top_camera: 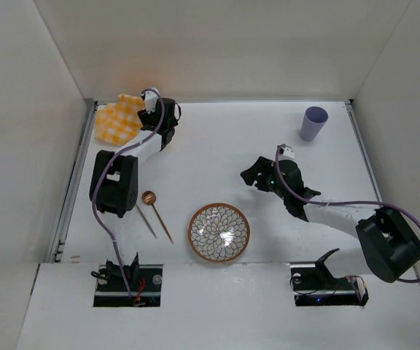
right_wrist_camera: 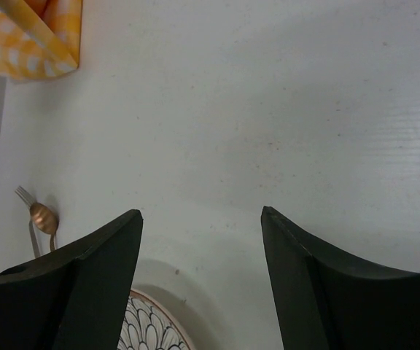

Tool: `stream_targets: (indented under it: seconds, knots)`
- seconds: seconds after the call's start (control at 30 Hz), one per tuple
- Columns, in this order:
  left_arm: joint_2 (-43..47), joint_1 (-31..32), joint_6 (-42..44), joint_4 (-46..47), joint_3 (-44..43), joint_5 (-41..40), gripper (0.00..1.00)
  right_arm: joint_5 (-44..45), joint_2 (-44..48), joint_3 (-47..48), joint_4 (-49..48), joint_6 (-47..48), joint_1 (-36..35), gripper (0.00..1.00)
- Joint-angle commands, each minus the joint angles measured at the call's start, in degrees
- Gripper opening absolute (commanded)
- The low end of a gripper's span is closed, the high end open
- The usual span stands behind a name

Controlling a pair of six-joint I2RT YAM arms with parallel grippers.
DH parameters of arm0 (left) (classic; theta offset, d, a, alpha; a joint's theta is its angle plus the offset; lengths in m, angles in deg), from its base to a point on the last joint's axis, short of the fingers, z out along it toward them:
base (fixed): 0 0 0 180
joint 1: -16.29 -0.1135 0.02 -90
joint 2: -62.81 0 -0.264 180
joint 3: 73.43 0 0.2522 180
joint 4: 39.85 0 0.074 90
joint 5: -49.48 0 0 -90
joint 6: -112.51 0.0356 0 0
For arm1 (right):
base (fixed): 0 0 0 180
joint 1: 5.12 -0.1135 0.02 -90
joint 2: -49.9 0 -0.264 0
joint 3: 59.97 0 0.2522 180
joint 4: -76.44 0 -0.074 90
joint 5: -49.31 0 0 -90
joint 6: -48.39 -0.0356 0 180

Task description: Set the dinner table for one person

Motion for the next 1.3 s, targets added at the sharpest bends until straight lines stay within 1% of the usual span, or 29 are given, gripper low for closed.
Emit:
stream_targets:
  seconds: [0.0, 0.03, 0.1, 0.13, 0.17, 0.23, 0.27, 0.3, 0.43, 0.5, 0.63, 0.7, 0.77, 0.83, 0.9, 1.03, 1.13, 1.2, 1.27]
  knots:
    - [-3.58, 0.55, 6.87, -1.35, -7.54, -1.69, 0.6, -1.22, -0.55, 2.95, -2.85, 1.22, -0.96, 0.72]
    - [-5.24, 0.64, 7.92, -1.53, -9.03, -2.04, 0.59, -1.13, -0.29, 3.04, -2.85, 1.39, -1.4, 0.72]
    - [-7.8, 0.64, 9.5, -1.62, -11.32, -2.57, 0.51, -0.61, 0.24, 2.95, -3.2, 1.74, -2.11, 0.73]
    - [-9.03, 0.64, 10.03, -1.62, -12.38, -2.22, 0.42, -0.52, 0.24, 2.95, -3.29, 1.92, -2.11, 0.73]
    - [-9.82, 0.64, 10.21, -1.88, -13.35, -1.69, 0.31, -0.34, 0.07, 2.95, -3.29, 2.1, -2.11, 0.73]
    - [-9.74, 1.51, 9.25, -1.88, -13.44, -0.03, 0.15, -0.34, 0.15, 2.78, -3.2, 1.75, -2.11, 0.72]
    - [-9.31, 2.82, 8.72, -1.45, -13.27, 1.89, 0.11, -0.34, 0.67, 2.43, -3.29, 1.57, -2.11, 0.72]
    - [-8.87, 3.97, 8.46, -0.75, -13.01, 3.48, 0.1, -0.17, 1.46, 2.16, -3.38, 1.57, -2.11, 0.72]
    - [-7.72, 11.26, 9.59, 5.4, -12.56, 9.81, 0.08, 2.38, 3.14, 0.49, -4.08, 1.22, -0.79, 0.72]
    - [-7.37, 15.21, 10.21, 7.51, -12.48, 11.84, 0.08, 2.3, 3.75, 0.49, -3.55, 0.96, -0.35, 0.72]
    - [-5.97, 20.41, 9.16, 9.19, -10.29, 12.72, 0.08, 3.7, 5.95, -0.65, -3.82, 1.04, 0.26, 0.72]
    - [-4.04, 22.86, 8.37, 9.45, -7.13, 12.03, 0.12, 3.88, 6.39, -1.09, -3.38, 0.78, 1.49, 0.72]
    - [-1.41, 24.36, 7.06, 10.33, -3.09, 9.14, 0.26, 3.88, 7.0, -1.27, -2.94, 0.17, 2.11, 0.73]
    - [2.28, 25.16, 5.38, 11.38, 1.13, 5.36, 0.44, 4.32, 7.1, -1.44, -3.11, 0.16, 2.28, 0.75]
    - [5.97, 25.07, 3.63, 11.65, 3.86, 4.2, 0.54, 4.49, 6.4, -1.53, -3.2, -0.01, 2.72, 0.75]
    - [12.65, 24.55, 0.73, 11.83, 6.94, 5.95, 0.55, 3.79, 5.86, -1.09, -2.85, -0.36, 2.46, 0.76]
    - [14.95, 23.32, -2.43, 11.66, 7.04, 7.09, 0.55, 4.32, 6.22, -1.36, -2.85, -0.19, 2.81, 0.76]
    - [14.35, 21.83, -4.63, 10.69, 5.64, 8.15, 0.55, 3.88, 6.22, -1.53, -2.85, -0.45, 3.42, 0.76]
    - [11.72, 19.46, -8.23, 7.37, 2.22, 9.12, 0.56, 3.79, 6.39, -1.36, -2.85, -0.36, 3.17, 0.76]
